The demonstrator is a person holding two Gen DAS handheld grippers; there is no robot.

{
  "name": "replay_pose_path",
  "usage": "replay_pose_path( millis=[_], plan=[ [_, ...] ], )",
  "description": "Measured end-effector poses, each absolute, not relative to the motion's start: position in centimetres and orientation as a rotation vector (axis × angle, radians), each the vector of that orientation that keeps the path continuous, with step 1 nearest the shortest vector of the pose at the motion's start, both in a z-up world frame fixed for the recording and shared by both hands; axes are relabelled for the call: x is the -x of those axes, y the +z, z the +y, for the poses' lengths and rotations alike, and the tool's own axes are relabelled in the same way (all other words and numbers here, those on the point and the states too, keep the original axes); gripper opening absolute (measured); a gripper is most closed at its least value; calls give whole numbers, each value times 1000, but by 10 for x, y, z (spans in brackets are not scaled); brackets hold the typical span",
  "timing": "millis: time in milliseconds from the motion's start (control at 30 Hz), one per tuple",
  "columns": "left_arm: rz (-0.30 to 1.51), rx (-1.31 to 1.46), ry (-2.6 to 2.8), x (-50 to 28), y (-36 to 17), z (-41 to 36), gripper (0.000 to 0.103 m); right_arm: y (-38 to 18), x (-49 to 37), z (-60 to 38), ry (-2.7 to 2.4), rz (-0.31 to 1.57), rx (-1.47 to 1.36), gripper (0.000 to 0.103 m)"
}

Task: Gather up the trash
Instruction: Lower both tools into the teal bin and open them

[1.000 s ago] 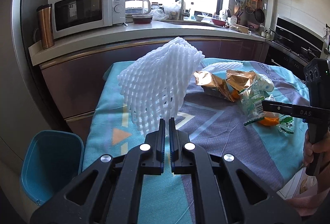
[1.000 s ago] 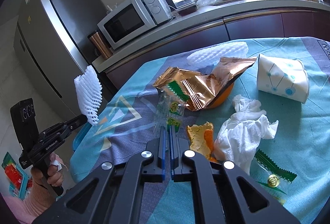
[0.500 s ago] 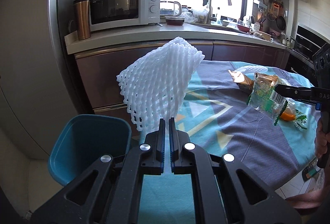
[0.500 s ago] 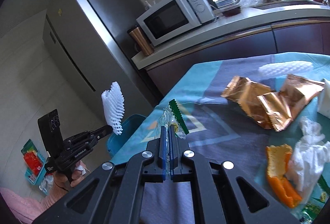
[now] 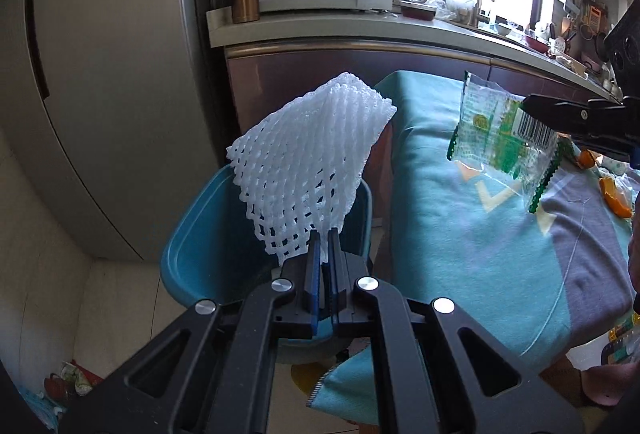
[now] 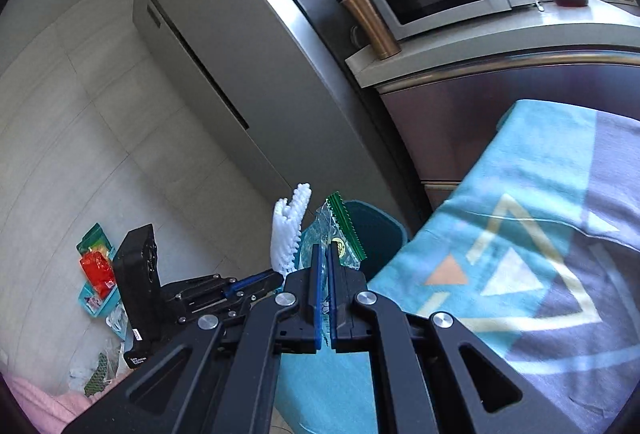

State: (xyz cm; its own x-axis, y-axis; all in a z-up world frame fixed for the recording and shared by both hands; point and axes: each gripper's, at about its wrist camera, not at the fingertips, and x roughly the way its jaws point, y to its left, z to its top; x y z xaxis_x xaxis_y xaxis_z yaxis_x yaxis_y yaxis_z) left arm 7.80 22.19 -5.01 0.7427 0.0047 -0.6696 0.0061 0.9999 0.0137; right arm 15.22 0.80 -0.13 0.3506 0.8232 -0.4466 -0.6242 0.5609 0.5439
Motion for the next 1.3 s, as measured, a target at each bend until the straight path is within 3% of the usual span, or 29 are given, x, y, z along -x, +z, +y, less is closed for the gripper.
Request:
replay_pose_path(
  millis=[900, 1133, 1300],
  plan=[
    [869, 21, 61, -108, -91, 259, 5, -55, -200, 103, 946, 987, -260, 2],
    [900, 60, 71, -117, -103, 263, 8, -62, -201, 108, 914, 1030, -242, 15],
    [905, 83, 80, -121, -108, 265, 9, -62, -195, 102, 913, 1024, -247, 19]
  ],
)
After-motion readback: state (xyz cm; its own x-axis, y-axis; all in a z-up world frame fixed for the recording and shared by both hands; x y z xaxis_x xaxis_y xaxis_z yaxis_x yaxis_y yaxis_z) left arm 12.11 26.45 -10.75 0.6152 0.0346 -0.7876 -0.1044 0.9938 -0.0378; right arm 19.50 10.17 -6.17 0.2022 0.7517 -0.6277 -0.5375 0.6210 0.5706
